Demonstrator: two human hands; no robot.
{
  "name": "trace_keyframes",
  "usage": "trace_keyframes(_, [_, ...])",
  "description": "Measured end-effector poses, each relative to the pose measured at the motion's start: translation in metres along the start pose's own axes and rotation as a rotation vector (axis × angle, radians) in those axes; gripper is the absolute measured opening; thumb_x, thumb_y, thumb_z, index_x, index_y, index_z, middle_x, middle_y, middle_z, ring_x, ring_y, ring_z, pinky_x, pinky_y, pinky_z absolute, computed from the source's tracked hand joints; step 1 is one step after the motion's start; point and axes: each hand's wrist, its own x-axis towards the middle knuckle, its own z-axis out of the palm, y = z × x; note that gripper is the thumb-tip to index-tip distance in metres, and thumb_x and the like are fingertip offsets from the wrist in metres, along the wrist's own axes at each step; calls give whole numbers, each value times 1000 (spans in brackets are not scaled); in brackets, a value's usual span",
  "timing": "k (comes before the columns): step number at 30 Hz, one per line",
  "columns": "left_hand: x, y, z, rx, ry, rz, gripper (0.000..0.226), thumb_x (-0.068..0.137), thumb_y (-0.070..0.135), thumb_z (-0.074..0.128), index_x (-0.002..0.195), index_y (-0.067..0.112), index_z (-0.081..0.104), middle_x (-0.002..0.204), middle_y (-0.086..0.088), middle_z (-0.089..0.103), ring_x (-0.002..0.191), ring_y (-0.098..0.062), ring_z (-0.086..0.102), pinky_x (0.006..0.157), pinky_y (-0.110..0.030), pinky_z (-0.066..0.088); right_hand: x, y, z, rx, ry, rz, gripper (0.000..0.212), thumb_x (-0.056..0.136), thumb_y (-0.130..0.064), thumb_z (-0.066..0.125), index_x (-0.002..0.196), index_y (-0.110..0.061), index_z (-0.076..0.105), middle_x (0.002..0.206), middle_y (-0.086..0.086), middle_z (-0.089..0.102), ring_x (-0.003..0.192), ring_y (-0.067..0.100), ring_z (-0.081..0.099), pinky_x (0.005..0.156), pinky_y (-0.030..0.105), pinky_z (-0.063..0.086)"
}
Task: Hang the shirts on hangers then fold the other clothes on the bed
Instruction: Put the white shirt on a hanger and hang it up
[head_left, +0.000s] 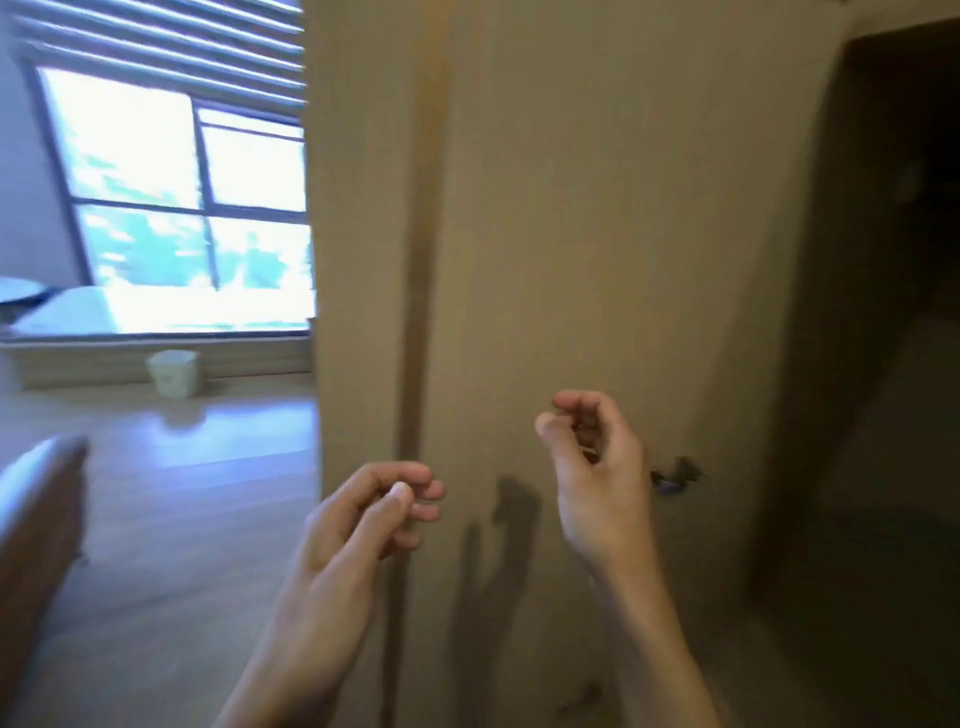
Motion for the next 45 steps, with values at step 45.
trace_keyframes(45, [488, -131, -640, 144, 747, -276, 23, 102, 14, 47, 104, 7, 69, 99, -15, 76, 87, -26, 70, 70, -27, 52, 148, 267, 876, 119, -788, 418, 9, 93, -23, 67, 102, -22, 64, 93, 2, 70, 85, 17, 68, 77, 32, 56])
